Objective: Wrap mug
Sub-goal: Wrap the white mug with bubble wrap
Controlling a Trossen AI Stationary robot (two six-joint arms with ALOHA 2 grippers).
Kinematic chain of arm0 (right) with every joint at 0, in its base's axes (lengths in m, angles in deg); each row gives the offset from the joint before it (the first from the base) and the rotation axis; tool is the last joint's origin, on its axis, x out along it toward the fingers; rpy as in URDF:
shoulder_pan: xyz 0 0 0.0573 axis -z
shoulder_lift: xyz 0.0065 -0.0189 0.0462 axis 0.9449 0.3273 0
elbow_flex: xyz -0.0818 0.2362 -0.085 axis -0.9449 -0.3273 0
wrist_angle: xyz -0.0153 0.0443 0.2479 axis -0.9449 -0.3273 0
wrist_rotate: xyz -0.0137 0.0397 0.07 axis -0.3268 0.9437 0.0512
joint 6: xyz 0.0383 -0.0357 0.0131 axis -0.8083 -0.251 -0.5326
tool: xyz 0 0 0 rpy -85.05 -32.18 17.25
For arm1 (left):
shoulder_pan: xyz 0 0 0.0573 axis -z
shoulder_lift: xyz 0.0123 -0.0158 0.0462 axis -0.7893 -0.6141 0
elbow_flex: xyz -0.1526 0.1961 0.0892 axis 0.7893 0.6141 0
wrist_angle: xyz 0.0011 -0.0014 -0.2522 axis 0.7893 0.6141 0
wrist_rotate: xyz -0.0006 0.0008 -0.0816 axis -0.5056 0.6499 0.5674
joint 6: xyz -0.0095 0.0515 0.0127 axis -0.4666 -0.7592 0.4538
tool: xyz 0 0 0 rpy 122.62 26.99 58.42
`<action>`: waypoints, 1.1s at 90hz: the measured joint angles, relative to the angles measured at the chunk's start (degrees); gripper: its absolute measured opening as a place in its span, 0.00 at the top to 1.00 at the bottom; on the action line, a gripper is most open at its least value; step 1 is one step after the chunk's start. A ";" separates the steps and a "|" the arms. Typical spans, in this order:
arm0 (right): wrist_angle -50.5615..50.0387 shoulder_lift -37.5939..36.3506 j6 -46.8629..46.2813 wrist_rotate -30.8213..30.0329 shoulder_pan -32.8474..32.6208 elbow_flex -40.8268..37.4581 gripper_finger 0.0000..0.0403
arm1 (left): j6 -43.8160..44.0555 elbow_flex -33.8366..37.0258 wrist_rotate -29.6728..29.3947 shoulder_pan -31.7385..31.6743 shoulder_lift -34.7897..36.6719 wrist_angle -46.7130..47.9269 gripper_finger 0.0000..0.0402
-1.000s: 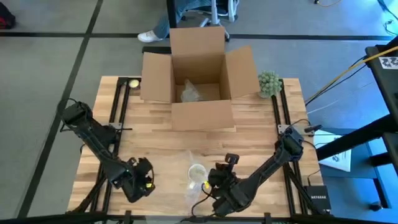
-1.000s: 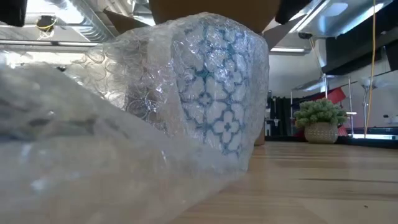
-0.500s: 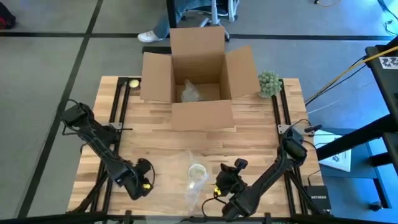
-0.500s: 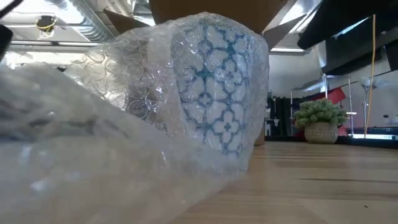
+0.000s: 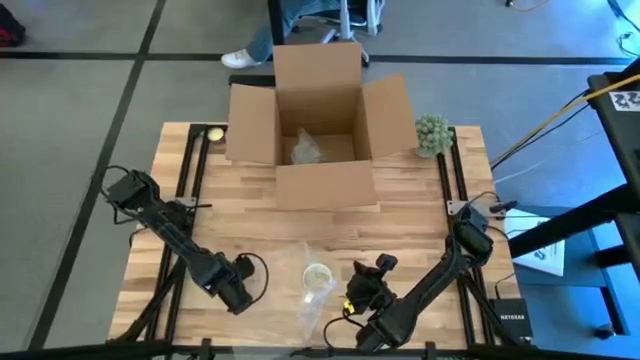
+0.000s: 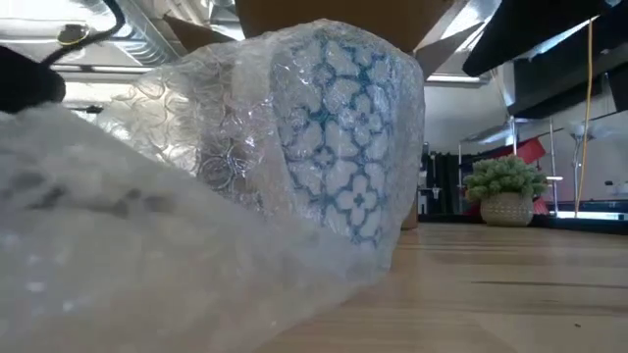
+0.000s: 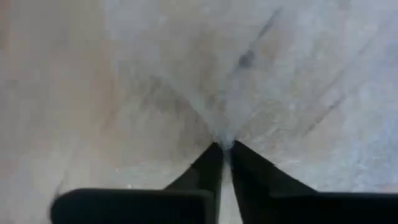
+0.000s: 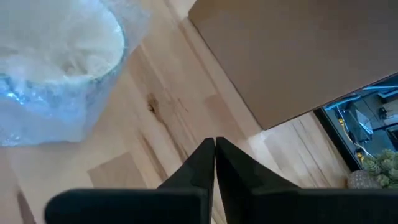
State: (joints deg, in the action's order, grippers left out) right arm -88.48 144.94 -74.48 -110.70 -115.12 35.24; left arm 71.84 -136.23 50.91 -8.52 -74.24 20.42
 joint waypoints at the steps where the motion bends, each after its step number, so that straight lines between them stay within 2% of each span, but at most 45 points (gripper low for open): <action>1: 0.04 0.00 0.09 0.04 0.00 0.00 1.00 | -0.09 -0.24 -0.37 0.03 0.39 0.28 0.98; 15: 3.19 0.00 6.98 2.31 0.17 0.00 1.00 | -2.67 -3.47 -7.76 1.11 5.10 -0.31 1.00; 34: 12.22 0.00 30.41 12.74 3.27 0.00 1.00 | -8.37 -6.04 -19.77 1.14 9.07 -2.55 1.00; 45: 14.01 0.00 38.41 16.13 6.10 0.00 1.00 | -15.15 -6.77 -23.69 -0.24 9.87 -9.15 1.00; 59: 20.04 0.00 44.93 20.93 9.17 0.00 1.00 | -25.43 -7.03 -24.28 -2.76 9.85 -19.78 1.00; 72: 27.17 0.00 47.34 24.59 10.95 0.00 1.00 | -30.20 -7.03 -24.23 -4.44 9.85 -25.09 1.00; 99: 39.26 0.00 48.35 25.11 13.27 0.00 1.00 | -35.49 -7.00 -24.07 -7.46 9.85 -29.73 1.00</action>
State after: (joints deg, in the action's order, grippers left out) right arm -49.22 144.94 -26.13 -85.59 -101.86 35.24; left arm 36.35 -143.23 26.84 -15.98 -64.40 -9.31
